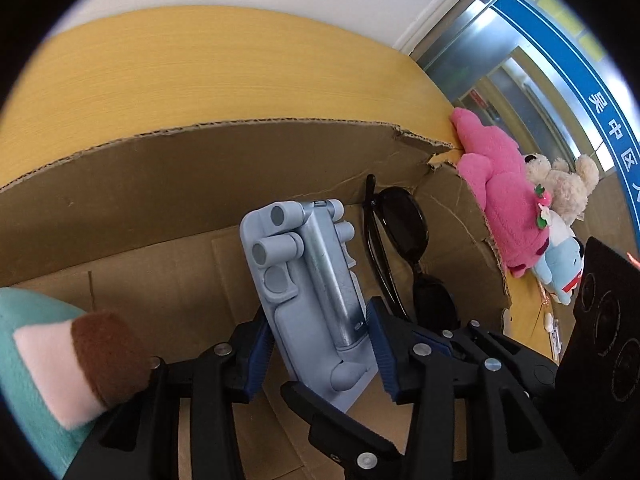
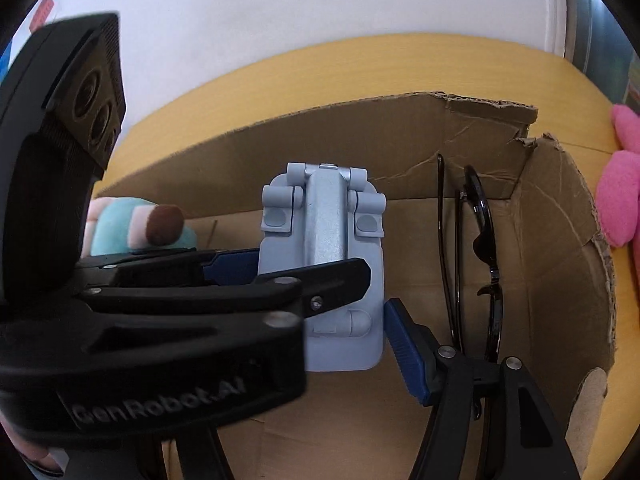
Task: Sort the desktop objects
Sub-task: 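Lift the phone stand with the left gripper and carry it into the box, then open the left gripper to release the stand inside the box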
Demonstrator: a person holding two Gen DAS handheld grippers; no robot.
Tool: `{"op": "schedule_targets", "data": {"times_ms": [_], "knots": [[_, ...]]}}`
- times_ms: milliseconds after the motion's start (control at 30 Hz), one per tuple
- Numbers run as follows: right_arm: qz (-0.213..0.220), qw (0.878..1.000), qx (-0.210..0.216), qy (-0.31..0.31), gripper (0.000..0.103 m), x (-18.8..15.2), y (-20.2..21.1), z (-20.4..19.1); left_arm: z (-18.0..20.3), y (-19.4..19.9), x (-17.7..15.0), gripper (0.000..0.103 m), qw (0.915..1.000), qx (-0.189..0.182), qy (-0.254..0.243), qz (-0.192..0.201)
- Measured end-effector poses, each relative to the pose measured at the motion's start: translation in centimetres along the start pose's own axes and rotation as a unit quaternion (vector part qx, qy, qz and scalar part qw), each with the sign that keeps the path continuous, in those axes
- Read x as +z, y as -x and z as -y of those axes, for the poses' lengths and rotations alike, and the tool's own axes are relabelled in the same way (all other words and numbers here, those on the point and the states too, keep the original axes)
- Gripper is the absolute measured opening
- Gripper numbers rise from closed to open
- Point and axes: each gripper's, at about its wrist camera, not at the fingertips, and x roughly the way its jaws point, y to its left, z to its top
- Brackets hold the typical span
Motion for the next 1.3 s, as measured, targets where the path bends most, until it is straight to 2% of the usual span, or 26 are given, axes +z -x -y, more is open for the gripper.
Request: {"op": "schedule_targets", "data": {"times_ms": [167,267,367,433,500,567,667,733,800,833,900,933,1000,1133,1300], "knots": [[-0.013,1.0,-0.015,-0.001,0.063,-0.2,-0.5,-0.2,0.1,-0.2,0.0,0.049,0.9993,0.029,0.003,-0.022],[0.002,0.999,-0.03,0.014,0.063,-0.2,0.1,-0.7,0.5,0.1,0.0,0.049,0.9988,0.036,0.006,-0.033],[0.021,0.999,-0.042,0.025,0.064,0.0,1.9,-1.5,1.2,2.3,-0.2,0.049,0.9997,0.023,0.001,0.001],[0.034,0.998,-0.046,0.029,0.069,0.0,3.6,-1.9,2.0,4.5,-0.4,0.049,0.9994,0.021,-0.004,0.028],[0.051,0.997,-0.056,0.032,0.084,-0.2,5.6,-2.3,2.8,7.2,-1.1,0.049,0.9978,0.024,-0.016,0.06],[0.075,0.995,-0.053,0.032,0.091,-1.0,8.4,-2.9,4.0,10.4,-2.1,0.049,0.9939,0.039,-0.032,0.098],[0.116,0.991,-0.051,0.033,0.095,-2.9,13.2,-3.4,6.4,15.2,-4.5,0.05,0.9847,0.063,-0.054,0.154],[0.155,0.986,-0.055,0.035,0.102,-4.8,17.0,-2.7,8.5,18.4,-6.9,0.058,0.973,0.088,-0.073,0.2],[0.195,0.977,-0.07,0.041,0.103,-6.6,20.0,-3.3,9.9,21.5,-10.2,0.076,0.9481,0.155,-0.085,0.264],[0.205,0.975,-0.075,0.044,0.103,-7.7,20.2,-3.2,10.7,23.2,-12.6,0.081,0.9304,0.185,-0.095,0.302],[0.209,0.973,-0.083,0.057,0.103,-10.5,21.5,-3.7,11.4,25.0,-16.0,0.082,0.912,0.203,-0.106,0.34],[0.204,0.973,-0.083,0.068,0.103,-11.7,22.2,-4.5,11.6,25.7,-17.8,0.082,0.9073,0.208,-0.105,0.35],[0.2,0.972,-0.091,0.085,0.103,-14.3,22.2,-5.4,11.5,26.7,-20.9,0.082,0.9062,0.203,-0.093,0.359],[0.199,0.971,-0.094,0.094,0.103,-19.7,22.3,-6.8,11.2,27.1,-26.3,0.082,0.91,0.186,-0.067,0.364],[0.184,0.974,-0.081,0.101,0.103,-24.4,21.9,-8.5,12.0,25.4,-30.8,0.082,0.9103,0.215,-0.07,0.346]]}}
